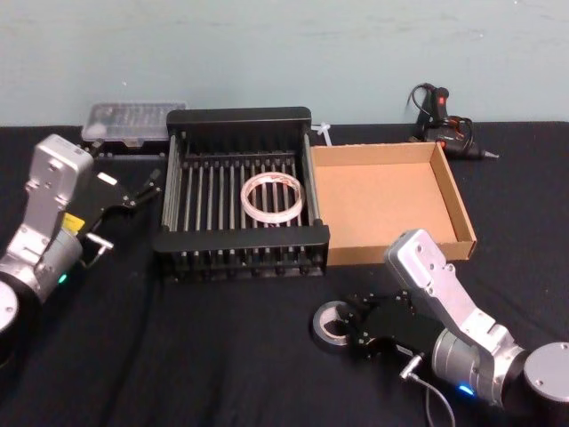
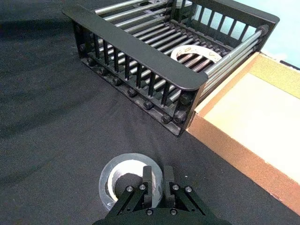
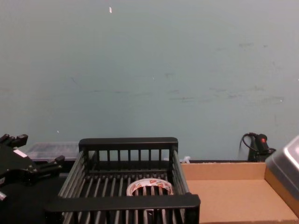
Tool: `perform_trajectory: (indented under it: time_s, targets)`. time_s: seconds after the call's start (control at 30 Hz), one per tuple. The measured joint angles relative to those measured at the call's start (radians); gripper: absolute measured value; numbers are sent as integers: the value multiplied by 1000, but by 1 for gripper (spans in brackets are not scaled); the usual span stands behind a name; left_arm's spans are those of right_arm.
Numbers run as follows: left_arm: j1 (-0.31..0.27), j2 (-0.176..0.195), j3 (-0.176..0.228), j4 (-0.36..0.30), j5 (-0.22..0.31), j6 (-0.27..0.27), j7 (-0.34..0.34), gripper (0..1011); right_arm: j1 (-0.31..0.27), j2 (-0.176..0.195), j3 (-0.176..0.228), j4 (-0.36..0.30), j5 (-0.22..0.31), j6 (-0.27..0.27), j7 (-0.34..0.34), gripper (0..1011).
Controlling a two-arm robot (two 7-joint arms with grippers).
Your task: Pick up the white tape and place it into the black box , Pick up the silver tape and place it into the brown box.
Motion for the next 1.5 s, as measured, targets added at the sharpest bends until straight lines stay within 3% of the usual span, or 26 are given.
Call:
perform_trajectory:
  time_s: [0.37, 0.87, 1.5]
  targets:
    - [0, 0, 0, 0, 0, 0, 0, 1001, -1, -1, 1, 0, 0, -4, 0, 146]
    - [0, 0, 0, 0, 0, 0, 0, 1001, -12, 4, 17, -7, 1, -76, 3, 146]
    - [0, 0, 0, 0, 0, 0, 0, 1001, -51, -8, 75, -18, 90, -256, -13, 146]
